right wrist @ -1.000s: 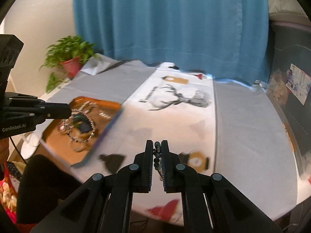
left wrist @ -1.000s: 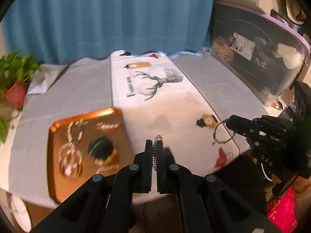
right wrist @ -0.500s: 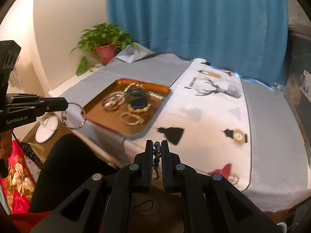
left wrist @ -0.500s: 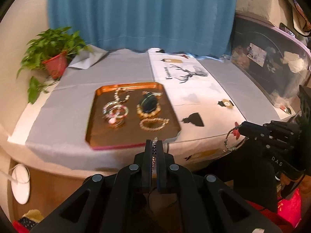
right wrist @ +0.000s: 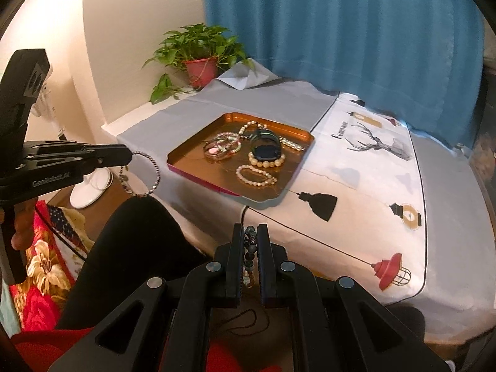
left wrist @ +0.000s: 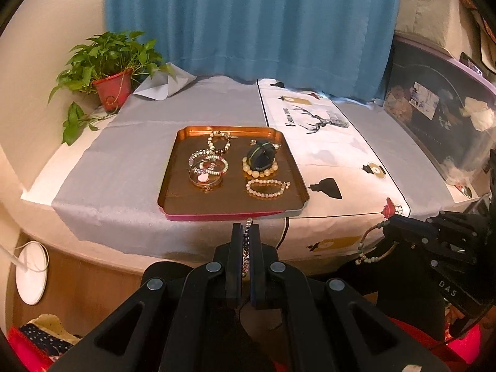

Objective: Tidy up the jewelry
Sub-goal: 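Carry both bracelets over the copper tray with both tools, then open both tools to drop the bracelets into the tray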

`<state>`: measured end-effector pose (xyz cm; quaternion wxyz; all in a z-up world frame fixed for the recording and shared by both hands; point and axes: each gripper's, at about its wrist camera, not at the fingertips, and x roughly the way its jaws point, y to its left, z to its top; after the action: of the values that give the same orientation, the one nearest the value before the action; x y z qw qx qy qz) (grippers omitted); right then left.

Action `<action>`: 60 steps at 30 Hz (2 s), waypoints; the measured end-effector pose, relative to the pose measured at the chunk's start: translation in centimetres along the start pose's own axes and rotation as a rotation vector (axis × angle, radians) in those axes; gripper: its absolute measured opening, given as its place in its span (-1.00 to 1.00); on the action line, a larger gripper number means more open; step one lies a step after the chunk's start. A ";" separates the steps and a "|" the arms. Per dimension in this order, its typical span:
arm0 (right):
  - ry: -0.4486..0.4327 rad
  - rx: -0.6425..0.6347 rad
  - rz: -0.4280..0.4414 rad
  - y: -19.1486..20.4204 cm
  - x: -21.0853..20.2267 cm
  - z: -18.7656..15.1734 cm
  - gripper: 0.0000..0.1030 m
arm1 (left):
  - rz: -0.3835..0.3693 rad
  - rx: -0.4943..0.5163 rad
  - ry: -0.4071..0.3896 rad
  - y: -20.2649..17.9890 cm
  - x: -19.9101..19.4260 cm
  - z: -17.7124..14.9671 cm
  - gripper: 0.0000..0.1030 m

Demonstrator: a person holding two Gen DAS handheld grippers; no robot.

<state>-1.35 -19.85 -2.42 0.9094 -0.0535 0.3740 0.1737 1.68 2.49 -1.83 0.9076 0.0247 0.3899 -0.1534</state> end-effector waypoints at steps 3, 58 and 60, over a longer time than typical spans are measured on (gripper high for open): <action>-0.005 -0.013 0.002 0.3 0.1 0.6 -0.84 | -0.003 0.003 -0.006 0.1 0.1 0.3 -0.98; 0.142 0.039 -0.034 -3.7 19.0 8.1 0.60 | 0.155 -0.023 0.151 4.2 16.6 6.0 0.99; 0.140 0.048 -0.057 -3.6 17.9 7.6 0.60 | 0.162 -0.028 0.134 4.0 15.1 5.2 0.99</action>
<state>16.71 -16.53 -9.62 0.8867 -0.0542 0.4390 0.1343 16.29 1.48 -9.38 0.8892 0.0537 0.4487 -0.0719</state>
